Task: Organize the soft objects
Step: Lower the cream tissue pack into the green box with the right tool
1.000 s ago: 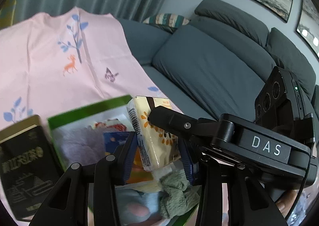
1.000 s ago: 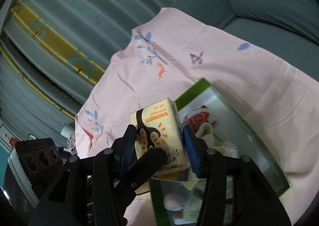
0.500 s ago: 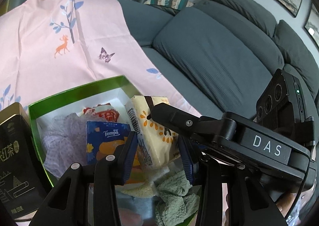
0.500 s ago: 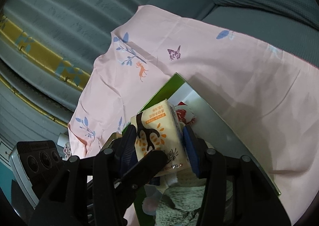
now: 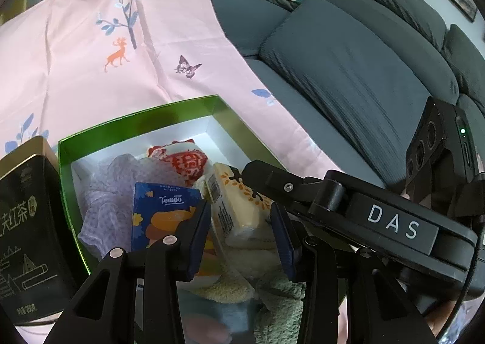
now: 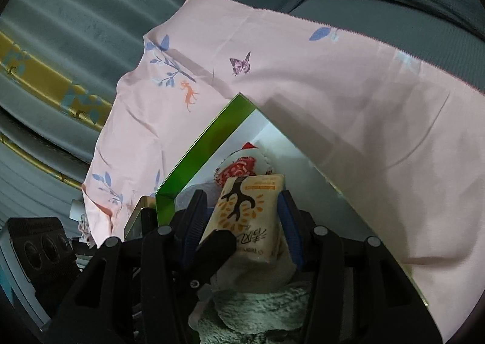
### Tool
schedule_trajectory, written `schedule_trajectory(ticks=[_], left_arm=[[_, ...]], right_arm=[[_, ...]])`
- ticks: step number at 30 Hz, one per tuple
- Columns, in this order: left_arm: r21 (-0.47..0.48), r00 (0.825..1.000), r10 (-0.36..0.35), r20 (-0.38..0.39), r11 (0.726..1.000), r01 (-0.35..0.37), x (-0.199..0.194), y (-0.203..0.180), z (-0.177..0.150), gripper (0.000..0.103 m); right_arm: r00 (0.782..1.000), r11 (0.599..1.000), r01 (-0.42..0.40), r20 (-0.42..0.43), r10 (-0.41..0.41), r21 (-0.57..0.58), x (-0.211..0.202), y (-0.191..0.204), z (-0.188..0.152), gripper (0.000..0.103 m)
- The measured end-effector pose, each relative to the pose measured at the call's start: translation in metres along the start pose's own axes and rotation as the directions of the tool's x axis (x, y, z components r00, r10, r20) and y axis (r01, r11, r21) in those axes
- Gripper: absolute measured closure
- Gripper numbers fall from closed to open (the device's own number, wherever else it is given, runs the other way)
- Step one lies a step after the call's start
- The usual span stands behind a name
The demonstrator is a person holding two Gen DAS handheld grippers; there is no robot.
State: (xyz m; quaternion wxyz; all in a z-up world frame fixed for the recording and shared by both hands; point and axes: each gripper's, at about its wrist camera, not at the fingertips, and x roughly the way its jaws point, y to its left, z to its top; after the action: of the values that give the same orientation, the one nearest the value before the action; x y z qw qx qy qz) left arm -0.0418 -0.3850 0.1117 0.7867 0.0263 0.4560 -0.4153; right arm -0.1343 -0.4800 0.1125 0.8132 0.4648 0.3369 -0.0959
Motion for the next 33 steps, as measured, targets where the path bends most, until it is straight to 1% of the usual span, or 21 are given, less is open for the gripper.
schedule_trajectory(ticks=[10, 13, 15, 20, 21, 33], left_arm=[[-0.006, 1.0, 0.014, -0.017, 1.0, -0.014, 0.004, 0.002, -0.002, 0.061], [-0.033, 0.999, 0.003, -0.037, 0.999, -0.004, 0.006, 0.004, -0.001, 0.061], [-0.033, 0.999, 0.002, -0.034, 0.999, -0.003, 0.006, 0.004, -0.001, 0.061], [-0.027, 0.999, 0.0, -0.032, 1.0, -0.001, 0.007, 0.004, -0.001, 0.061], [-0.026, 0.999, -0.009, -0.034, 1.0, 0.008, 0.007, 0.004, -0.001, 0.061], [-0.008, 1.0, -0.001, -0.027, 1.0, 0.0, 0.005, 0.003, -0.002, 0.061]], right_arm=[[1.0, 1.0, 0.01, -0.023, -0.01, 0.007, 0.007, -0.007, 0.0, 0.054], [0.999, 1.0, 0.015, -0.033, -0.014, 0.011, 0.012, -0.009, 0.0, 0.054], [0.999, 1.0, 0.001, -0.034, 0.0, 0.02, 0.012, -0.011, -0.001, 0.054], [0.999, 1.0, 0.002, -0.036, -0.002, 0.01, 0.012, -0.01, -0.001, 0.054], [0.999, 1.0, 0.003, -0.035, -0.002, 0.009, 0.011, -0.01, -0.001, 0.054], [0.999, 1.0, -0.005, -0.035, 0.005, 0.014, 0.01, -0.011, -0.002, 0.054]])
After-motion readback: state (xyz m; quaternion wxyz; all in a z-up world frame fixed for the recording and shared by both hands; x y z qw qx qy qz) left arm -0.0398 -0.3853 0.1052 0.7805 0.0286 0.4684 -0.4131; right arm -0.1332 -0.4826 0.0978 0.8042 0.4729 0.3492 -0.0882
